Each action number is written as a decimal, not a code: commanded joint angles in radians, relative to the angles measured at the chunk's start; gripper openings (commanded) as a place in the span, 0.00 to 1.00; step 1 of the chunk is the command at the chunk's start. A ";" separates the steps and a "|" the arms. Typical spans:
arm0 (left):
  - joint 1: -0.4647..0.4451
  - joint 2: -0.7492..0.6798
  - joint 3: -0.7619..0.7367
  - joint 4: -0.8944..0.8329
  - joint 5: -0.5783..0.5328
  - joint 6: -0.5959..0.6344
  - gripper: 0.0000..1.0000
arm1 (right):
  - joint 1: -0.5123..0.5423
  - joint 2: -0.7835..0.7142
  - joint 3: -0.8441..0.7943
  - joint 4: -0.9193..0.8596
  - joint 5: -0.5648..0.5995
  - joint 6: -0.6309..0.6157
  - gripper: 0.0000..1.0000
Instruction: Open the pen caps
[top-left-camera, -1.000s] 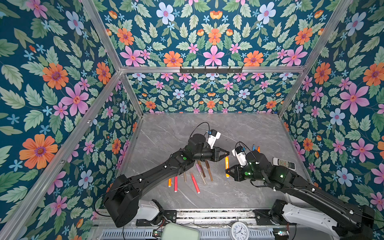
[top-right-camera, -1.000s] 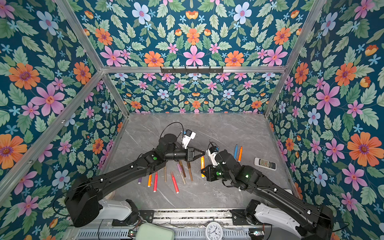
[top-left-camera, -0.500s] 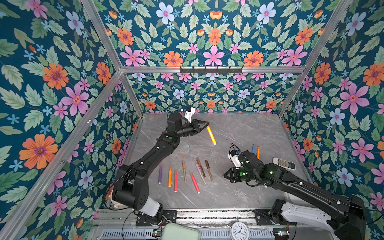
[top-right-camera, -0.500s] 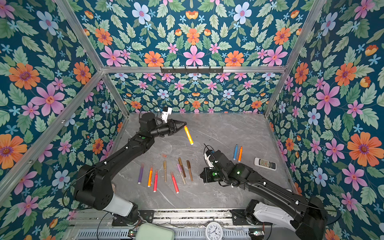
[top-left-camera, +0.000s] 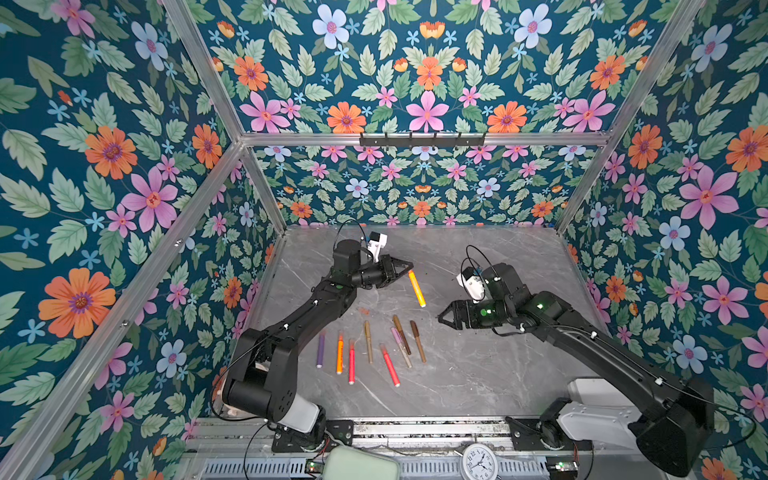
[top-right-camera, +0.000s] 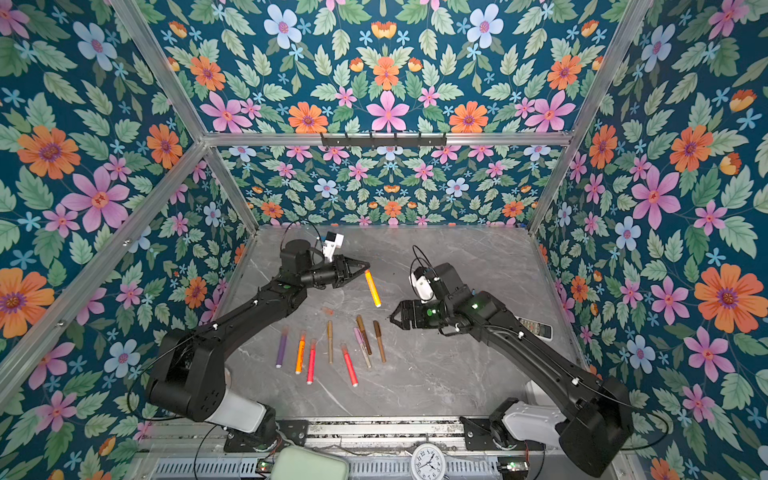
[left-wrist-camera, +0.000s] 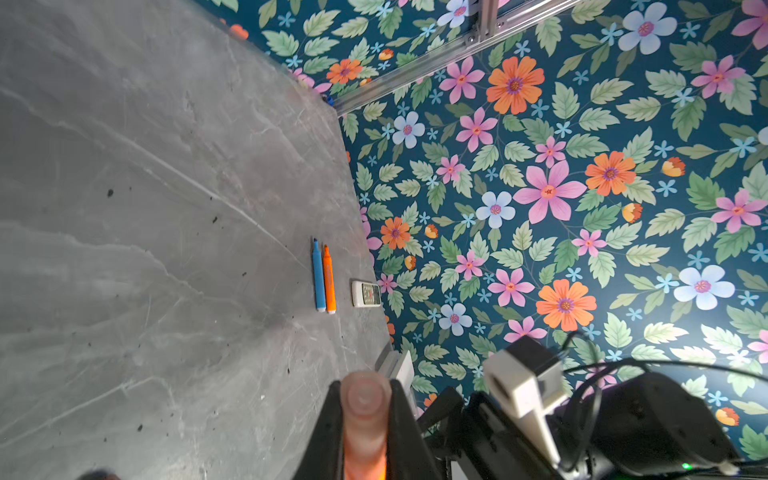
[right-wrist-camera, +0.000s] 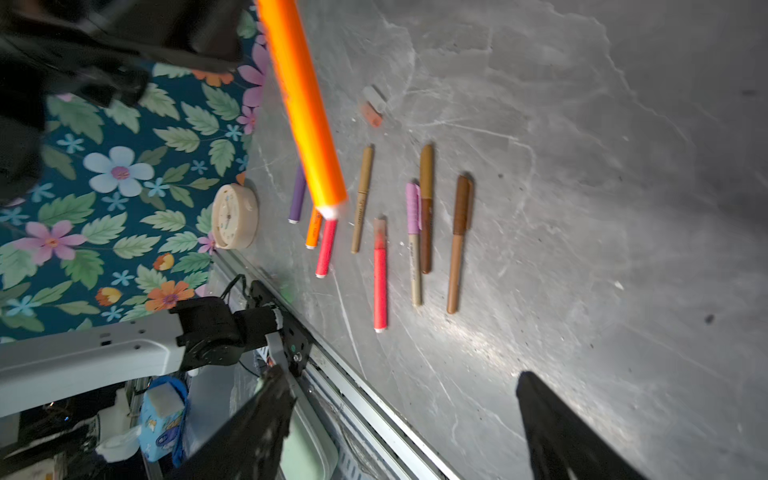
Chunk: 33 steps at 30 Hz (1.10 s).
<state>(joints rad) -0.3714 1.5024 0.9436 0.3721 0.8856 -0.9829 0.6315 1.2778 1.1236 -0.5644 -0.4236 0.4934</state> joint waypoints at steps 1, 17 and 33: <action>0.001 -0.024 -0.035 0.136 0.033 -0.068 0.00 | -0.009 0.090 0.090 0.041 -0.063 -0.072 0.84; -0.003 -0.087 -0.078 0.164 0.054 -0.092 0.00 | -0.014 0.330 0.216 0.176 -0.306 0.017 0.33; 0.027 0.059 0.101 0.176 0.025 -0.075 0.00 | 0.056 0.216 0.019 0.213 -0.294 0.006 0.00</action>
<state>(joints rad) -0.3607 1.5417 1.0012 0.4465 1.0393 -1.0393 0.6540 1.5139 1.1839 -0.2115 -0.6205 0.5335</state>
